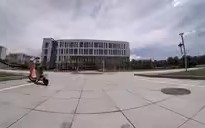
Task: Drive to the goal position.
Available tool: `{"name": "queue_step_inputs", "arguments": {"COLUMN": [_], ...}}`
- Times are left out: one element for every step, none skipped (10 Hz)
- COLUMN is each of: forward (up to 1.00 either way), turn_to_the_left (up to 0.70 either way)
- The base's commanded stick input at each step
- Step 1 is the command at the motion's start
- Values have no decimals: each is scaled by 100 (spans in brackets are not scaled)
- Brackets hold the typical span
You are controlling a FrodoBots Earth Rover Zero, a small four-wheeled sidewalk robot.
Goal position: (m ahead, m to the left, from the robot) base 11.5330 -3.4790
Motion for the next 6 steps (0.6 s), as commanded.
{"name": "queue_step_inputs", "arguments": {"forward": [70, 70, 70, 70, 70, 70], "turn_to_the_left": [0, 0, 0, 0, 0, 0]}}
